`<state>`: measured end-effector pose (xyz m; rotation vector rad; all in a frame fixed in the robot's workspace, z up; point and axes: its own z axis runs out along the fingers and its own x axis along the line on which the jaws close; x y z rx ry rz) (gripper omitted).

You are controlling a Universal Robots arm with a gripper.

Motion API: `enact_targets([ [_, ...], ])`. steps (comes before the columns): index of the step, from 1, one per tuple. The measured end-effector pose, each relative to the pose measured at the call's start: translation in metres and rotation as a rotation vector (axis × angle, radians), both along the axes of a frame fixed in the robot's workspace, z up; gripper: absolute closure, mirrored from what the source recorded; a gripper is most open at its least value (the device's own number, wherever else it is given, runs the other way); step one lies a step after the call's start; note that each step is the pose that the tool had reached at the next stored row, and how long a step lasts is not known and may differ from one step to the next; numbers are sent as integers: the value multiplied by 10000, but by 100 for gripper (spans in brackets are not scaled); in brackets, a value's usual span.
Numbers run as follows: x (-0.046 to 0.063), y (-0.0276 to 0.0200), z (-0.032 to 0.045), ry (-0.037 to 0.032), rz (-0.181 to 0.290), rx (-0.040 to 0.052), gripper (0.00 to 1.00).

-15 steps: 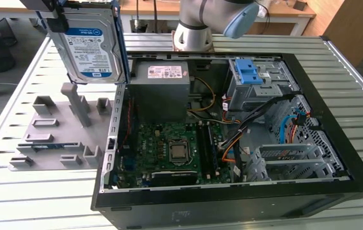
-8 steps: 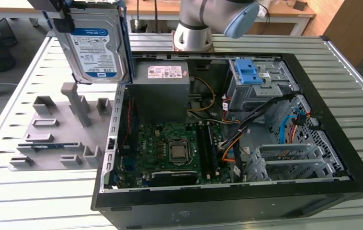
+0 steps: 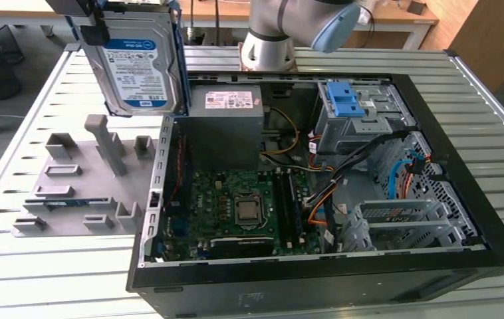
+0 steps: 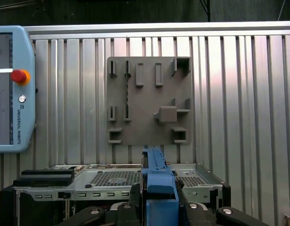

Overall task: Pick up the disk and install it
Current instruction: 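Pick up the disk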

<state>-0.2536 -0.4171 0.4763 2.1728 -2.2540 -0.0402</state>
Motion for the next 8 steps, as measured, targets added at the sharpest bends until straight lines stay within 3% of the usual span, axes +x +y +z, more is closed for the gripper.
enact_targets([
  [8, 54, 0, 0, 0, 0, 0, 64],
])
